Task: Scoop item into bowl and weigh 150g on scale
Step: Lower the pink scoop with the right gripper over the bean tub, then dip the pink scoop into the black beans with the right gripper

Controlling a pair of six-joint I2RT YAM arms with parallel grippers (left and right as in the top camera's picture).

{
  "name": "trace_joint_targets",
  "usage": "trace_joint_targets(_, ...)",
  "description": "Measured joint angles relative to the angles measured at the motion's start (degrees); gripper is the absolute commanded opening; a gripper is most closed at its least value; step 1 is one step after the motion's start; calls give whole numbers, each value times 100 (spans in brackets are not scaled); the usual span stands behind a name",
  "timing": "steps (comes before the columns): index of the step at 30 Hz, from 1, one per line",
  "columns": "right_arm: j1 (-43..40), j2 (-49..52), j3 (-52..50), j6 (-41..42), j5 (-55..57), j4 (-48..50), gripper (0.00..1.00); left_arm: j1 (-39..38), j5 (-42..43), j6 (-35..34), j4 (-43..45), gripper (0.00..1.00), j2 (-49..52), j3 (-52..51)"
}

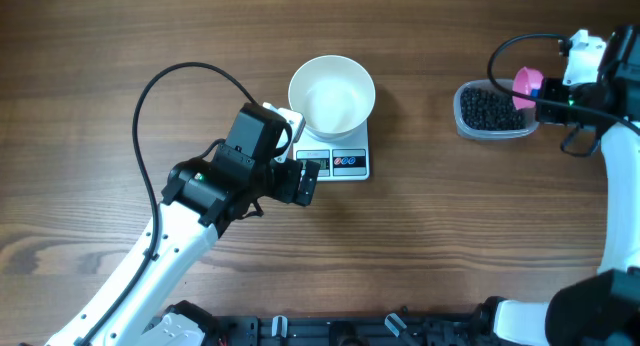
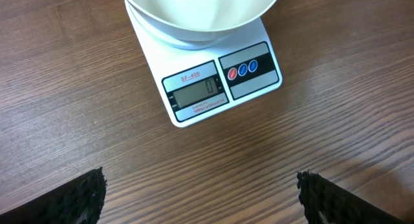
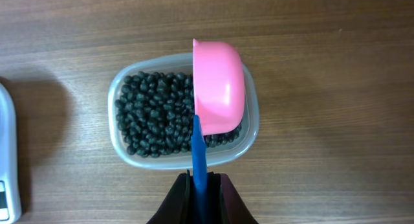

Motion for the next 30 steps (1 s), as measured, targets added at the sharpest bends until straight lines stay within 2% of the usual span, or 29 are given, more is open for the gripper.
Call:
trace_joint_targets(20,0,800,0,-129,-2,-2,4,0,2,0,0,100,0,0)
trace_joint_targets(30,0,857,0,-376,-522,-184,4,0,2,0,0,100,0,0)
